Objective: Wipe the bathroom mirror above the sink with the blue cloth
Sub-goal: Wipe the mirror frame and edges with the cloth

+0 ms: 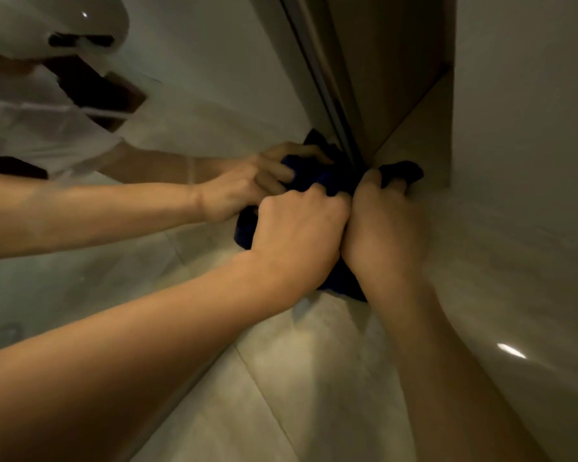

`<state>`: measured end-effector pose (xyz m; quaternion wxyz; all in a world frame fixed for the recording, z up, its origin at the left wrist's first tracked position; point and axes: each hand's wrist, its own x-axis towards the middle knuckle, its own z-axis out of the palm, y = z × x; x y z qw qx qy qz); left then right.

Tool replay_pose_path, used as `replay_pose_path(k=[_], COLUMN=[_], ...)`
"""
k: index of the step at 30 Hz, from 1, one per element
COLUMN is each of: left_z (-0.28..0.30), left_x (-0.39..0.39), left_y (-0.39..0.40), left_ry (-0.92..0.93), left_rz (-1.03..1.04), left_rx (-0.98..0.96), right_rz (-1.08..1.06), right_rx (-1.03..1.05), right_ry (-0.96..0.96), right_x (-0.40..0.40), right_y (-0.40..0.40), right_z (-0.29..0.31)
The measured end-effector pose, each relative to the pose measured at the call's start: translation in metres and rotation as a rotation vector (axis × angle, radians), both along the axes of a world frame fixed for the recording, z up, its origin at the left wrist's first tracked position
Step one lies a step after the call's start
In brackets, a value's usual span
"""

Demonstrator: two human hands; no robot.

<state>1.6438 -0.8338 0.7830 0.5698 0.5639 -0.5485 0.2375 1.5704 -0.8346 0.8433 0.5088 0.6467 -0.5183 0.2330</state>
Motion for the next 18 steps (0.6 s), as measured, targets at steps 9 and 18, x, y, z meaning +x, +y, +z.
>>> replay_pose_path(k=[9,18], left_z=[-0.062,-0.078], left_x=[0.007,0.004], left_y=[0.012,0.021], left_ry=[-0.020,0.088], left_rz=[-0.035,-0.128], left_rx=[0.115,0.188], right_rz=[-0.006,-0.065], right_rx=[0.107,0.381], right_ry=[0.052,0.172], right_x=[0.002,-0.004], right_y=[0.008,0.034], right_z=[-0.055,-0.056])
